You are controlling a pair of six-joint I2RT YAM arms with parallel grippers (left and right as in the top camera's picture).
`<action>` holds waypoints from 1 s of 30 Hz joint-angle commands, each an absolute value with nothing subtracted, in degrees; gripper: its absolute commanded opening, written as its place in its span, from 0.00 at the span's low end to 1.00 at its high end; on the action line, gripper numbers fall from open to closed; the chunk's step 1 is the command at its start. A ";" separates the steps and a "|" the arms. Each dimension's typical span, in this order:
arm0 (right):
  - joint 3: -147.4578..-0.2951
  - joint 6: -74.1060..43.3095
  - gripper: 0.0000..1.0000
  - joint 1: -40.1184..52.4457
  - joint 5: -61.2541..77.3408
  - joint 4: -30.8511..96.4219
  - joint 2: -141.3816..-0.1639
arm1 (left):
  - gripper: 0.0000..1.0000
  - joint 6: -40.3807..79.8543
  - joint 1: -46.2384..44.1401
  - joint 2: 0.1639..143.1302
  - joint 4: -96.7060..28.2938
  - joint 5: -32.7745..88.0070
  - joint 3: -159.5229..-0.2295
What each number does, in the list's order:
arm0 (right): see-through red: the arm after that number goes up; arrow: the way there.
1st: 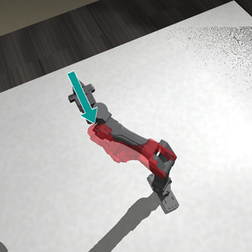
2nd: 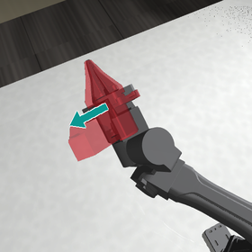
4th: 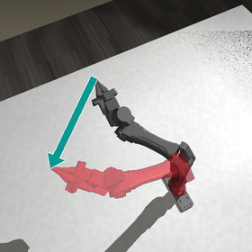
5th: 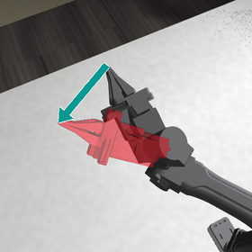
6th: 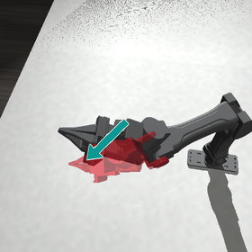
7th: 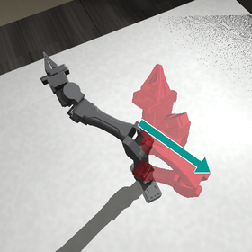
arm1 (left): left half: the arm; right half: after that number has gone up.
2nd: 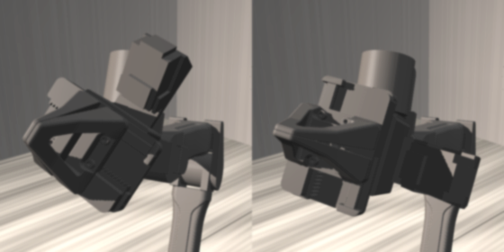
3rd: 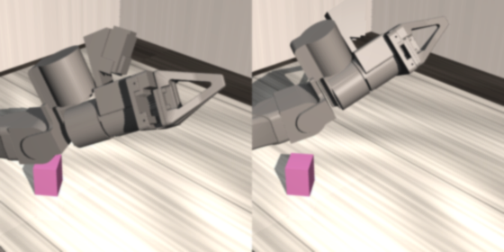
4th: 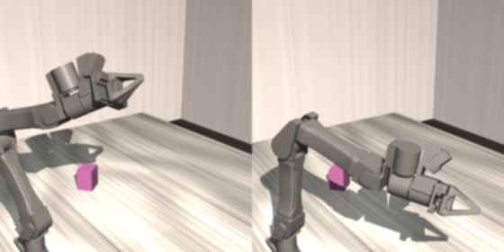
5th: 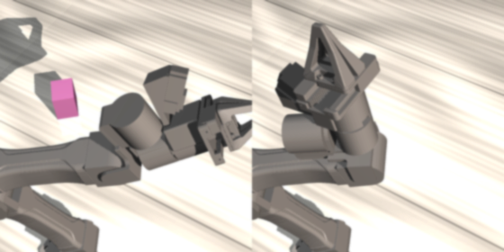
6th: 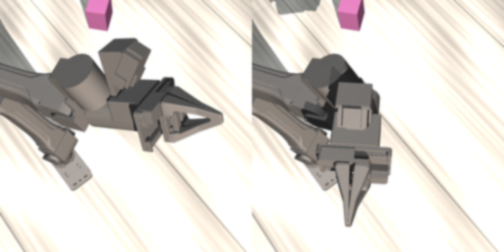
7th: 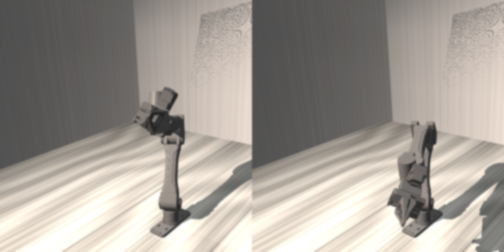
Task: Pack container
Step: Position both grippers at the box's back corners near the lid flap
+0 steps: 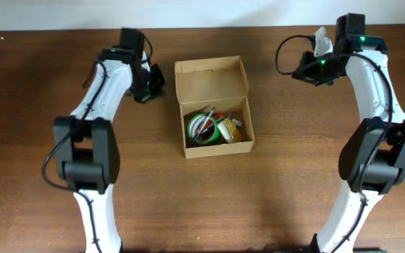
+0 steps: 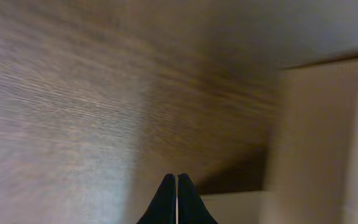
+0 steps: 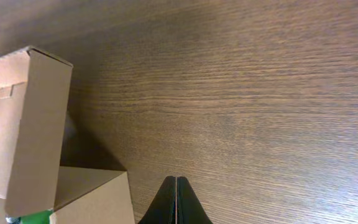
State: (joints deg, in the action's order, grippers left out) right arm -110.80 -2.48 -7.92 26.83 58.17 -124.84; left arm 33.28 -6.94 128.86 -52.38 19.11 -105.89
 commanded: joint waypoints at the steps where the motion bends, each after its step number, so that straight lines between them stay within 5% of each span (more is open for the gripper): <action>1: -111.66 -1.74 0.04 -6.96 28.97 57.82 -126.96 | 0.02 35.38 -6.59 132.00 -51.53 23.11 -106.65; 30: -111.66 -10.00 0.04 1.37 37.56 47.29 -137.45 | 0.01 40.82 -6.63 135.37 -44.27 29.17 -106.65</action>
State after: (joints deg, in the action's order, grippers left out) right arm -110.80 -8.60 0.47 36.12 47.94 -136.35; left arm 38.96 -6.94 134.50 -44.75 28.12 -105.89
